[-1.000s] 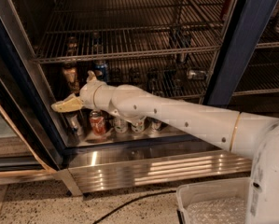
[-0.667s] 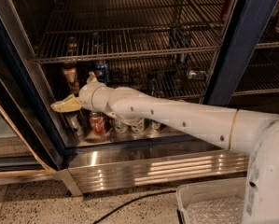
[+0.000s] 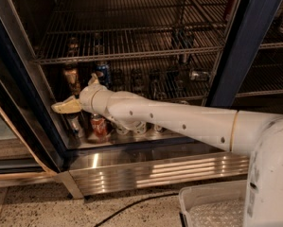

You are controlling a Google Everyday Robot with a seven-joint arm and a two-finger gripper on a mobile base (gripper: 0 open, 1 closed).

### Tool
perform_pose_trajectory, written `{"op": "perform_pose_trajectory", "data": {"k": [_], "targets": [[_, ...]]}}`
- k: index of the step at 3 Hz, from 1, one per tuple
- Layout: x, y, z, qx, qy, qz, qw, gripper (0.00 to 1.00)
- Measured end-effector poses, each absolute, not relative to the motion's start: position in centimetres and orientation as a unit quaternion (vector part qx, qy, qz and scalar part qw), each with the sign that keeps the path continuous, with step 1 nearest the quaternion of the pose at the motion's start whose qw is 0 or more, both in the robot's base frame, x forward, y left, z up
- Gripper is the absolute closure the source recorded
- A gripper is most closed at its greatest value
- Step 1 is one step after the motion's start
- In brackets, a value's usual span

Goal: Pick orange can from top shelf of fridge

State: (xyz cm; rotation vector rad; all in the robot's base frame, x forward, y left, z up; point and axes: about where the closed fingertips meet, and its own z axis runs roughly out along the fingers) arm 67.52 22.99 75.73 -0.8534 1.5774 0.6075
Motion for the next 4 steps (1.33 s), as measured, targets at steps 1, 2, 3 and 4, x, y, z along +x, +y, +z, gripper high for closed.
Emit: {"op": "perform_pose_trajectory", "data": {"k": [1, 2, 3, 4], "targets": [[67.52, 22.99, 75.73, -0.366, 0.676, 0.26, 0.584, 0.17], [67.52, 22.99, 75.73, -0.366, 0.676, 0.26, 0.584, 0.16], [67.52, 22.99, 75.73, -0.366, 0.676, 0.26, 0.584, 0.24], [67.71, 23.0, 75.8, -0.366, 0.676, 0.258, 0.585, 0.29]]}}
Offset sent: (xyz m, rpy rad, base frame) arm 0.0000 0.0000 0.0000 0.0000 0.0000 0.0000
